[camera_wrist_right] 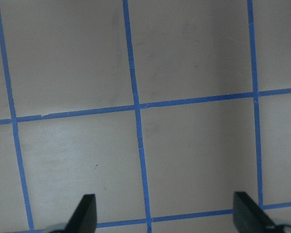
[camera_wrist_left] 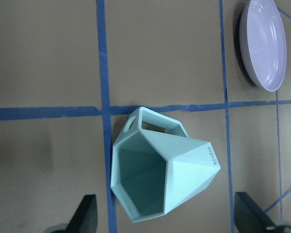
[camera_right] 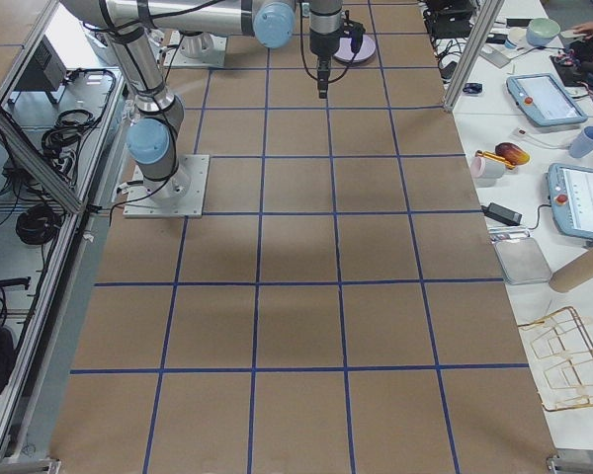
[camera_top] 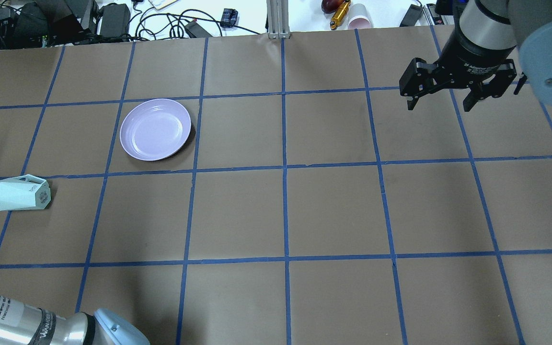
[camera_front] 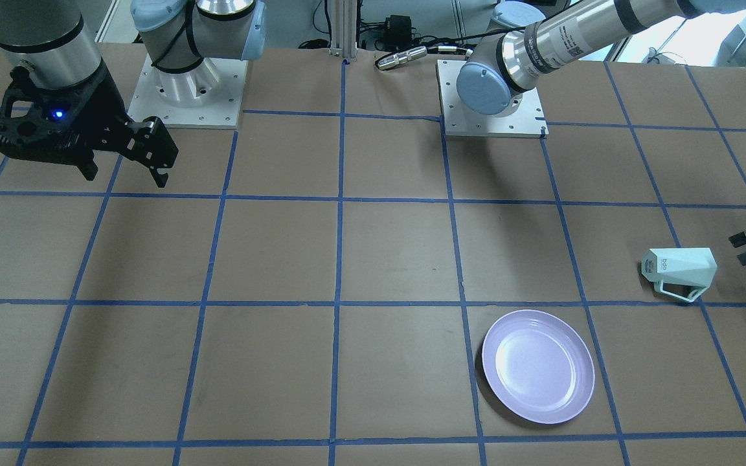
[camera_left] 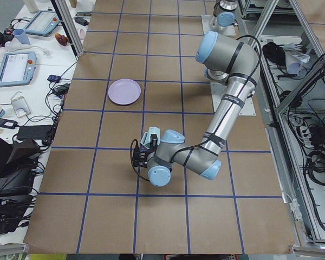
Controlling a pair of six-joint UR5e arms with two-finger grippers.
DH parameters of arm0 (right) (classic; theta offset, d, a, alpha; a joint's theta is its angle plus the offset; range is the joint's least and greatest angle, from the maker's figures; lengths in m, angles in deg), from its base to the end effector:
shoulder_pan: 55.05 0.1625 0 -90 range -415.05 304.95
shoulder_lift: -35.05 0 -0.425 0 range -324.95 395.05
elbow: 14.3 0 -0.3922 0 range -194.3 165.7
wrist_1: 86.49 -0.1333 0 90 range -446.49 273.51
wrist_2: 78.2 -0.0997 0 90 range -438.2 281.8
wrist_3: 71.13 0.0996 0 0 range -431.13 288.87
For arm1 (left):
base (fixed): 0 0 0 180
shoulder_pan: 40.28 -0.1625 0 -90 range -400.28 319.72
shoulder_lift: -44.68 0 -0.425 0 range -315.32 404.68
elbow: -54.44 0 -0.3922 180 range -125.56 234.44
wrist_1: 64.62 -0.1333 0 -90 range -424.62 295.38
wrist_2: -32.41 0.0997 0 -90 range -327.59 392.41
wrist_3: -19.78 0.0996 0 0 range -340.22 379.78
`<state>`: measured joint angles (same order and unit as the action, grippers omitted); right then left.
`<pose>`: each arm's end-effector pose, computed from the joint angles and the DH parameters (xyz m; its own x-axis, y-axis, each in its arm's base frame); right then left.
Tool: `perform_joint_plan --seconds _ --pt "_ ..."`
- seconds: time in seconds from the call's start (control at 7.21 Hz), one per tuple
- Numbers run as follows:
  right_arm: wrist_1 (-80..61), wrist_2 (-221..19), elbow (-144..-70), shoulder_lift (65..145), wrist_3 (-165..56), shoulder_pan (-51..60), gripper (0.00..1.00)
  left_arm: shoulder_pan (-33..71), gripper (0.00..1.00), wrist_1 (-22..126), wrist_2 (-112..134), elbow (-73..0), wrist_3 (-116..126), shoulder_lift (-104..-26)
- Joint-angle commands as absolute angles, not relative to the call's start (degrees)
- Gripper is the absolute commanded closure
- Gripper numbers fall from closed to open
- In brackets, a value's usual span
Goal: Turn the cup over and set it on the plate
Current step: 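Lower the left gripper over the mug and rotate the wrist, then close the left gripper on the mug's rim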
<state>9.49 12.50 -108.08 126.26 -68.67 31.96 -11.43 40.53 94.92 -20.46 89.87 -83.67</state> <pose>0.1064 -0.4945 0.4763 -0.9954 0.0956 0.0096 0.0949 0.9937 -0.0599 0.4805 -0.4694 0.2098 -0.7056 0.0438 0.7072 -0.0674 0.9894 -0.1286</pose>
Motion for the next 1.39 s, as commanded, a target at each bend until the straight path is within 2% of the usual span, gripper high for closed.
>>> perform_joint_plan --seconds 0.0,1.25 --pt "9.49 12.5 -108.08 126.28 -68.67 31.96 0.0 -11.53 0.01 41.82 92.88 -20.45 92.71 -85.56" --pt "9.49 12.41 -108.08 126.28 -68.67 31.96 0.0 -11.71 0.02 50.07 89.1 -20.18 94.57 -90.05"
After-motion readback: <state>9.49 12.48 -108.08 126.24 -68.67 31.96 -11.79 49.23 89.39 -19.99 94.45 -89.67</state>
